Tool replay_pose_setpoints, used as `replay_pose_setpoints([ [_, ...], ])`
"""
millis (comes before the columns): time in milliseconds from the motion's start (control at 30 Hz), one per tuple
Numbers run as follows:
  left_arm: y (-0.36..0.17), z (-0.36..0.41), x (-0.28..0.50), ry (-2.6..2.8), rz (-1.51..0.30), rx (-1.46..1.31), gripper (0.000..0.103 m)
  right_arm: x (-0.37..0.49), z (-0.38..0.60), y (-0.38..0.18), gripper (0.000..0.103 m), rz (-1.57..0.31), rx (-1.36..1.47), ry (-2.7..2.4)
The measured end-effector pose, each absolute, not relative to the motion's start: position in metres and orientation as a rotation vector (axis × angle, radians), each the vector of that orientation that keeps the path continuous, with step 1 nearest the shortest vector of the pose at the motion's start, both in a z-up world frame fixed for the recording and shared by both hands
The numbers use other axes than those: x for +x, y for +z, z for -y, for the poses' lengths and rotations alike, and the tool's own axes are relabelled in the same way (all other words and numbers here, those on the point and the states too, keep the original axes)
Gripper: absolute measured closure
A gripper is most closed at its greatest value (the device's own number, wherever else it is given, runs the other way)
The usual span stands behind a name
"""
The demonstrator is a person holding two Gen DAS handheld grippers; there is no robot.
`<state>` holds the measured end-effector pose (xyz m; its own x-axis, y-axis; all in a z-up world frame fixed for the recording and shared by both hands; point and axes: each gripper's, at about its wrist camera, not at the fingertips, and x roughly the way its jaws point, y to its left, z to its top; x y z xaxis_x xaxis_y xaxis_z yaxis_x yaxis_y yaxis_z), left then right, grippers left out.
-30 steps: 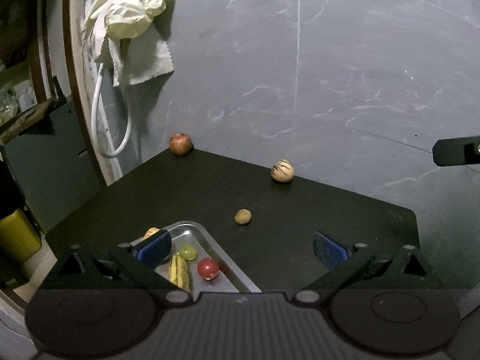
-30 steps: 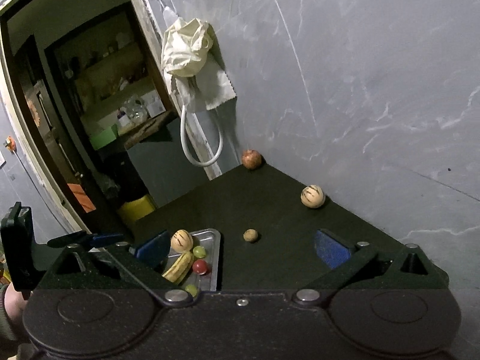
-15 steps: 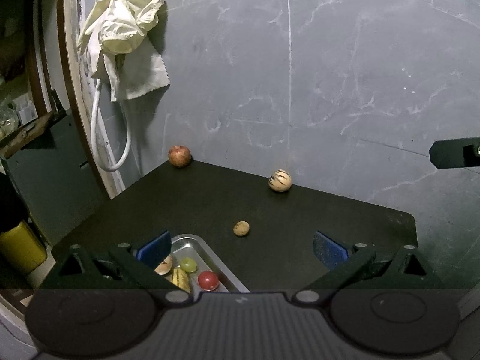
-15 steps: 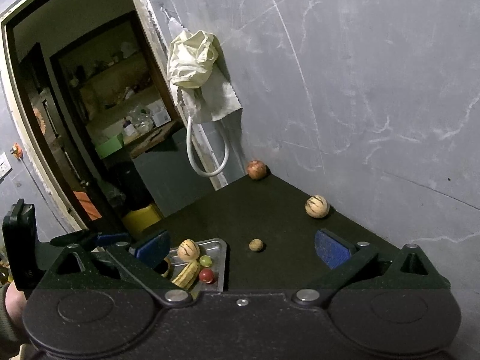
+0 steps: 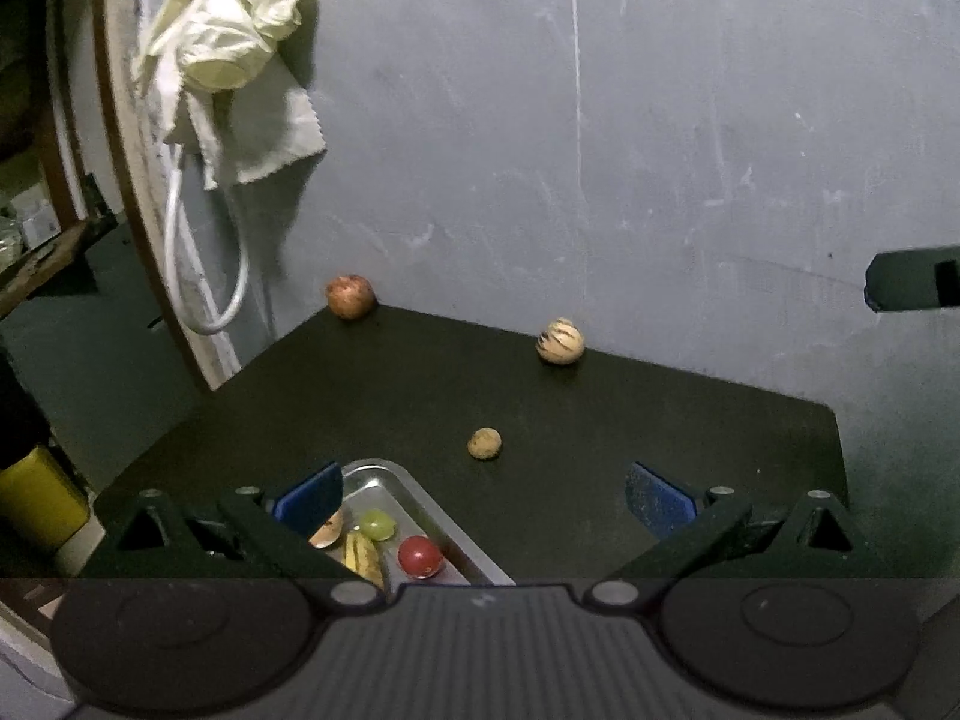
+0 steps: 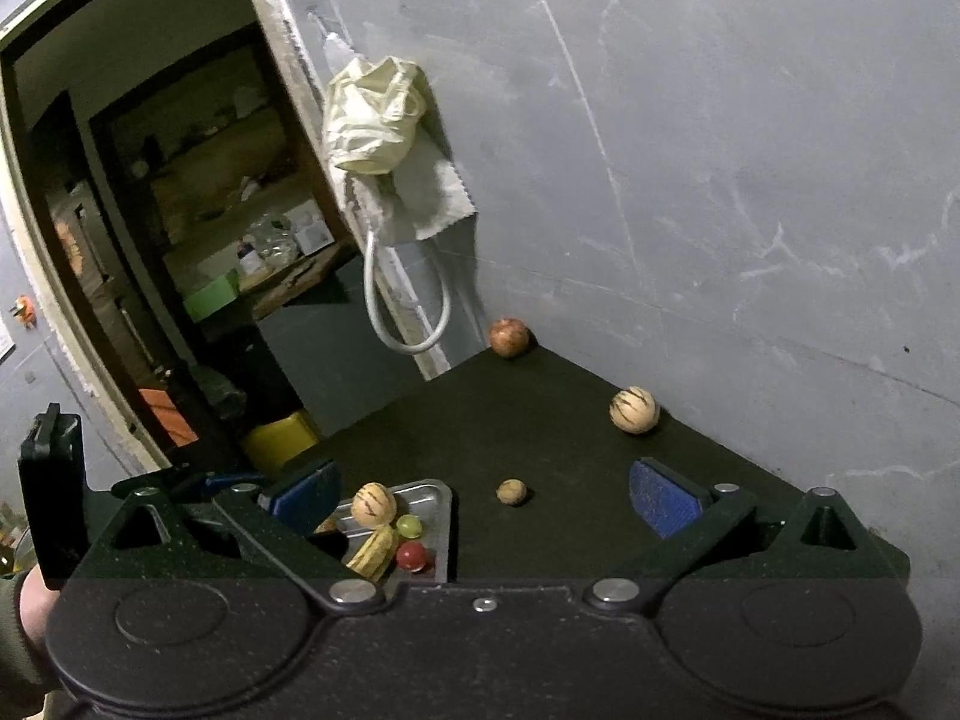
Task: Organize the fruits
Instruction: 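Withdraw both grippers from the tray toward the remaining fruits, then grasp the small brown fruit with the left gripper while the right gripper grasps the striped melon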
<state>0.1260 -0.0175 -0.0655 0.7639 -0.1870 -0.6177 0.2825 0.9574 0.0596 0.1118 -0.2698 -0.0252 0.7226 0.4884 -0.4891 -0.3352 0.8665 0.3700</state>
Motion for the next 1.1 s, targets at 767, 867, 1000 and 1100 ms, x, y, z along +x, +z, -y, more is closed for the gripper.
replay_pose_setpoints([
  [767,-0.186,0.034,0.299,-0.521,-0.813,0.358,0.037,0.194,0.236,-0.09,0.001,-0.749,0.333,0.212],
  [867,-0.194,0.033,0.31,-0.547,-0.83,0.346,0.044,0.201,0.23,-0.096,0.001,-0.759,0.332,0.198],
  [1000,-0.202,0.035,0.318,-0.57,-0.848,0.347,0.056,0.209,0.225,-0.104,0.001,-0.774,0.329,0.178],
  [1100,-0.205,0.035,0.32,-0.593,-0.852,0.347,0.061,0.216,0.221,-0.108,0.001,-0.781,0.326,0.169],
])
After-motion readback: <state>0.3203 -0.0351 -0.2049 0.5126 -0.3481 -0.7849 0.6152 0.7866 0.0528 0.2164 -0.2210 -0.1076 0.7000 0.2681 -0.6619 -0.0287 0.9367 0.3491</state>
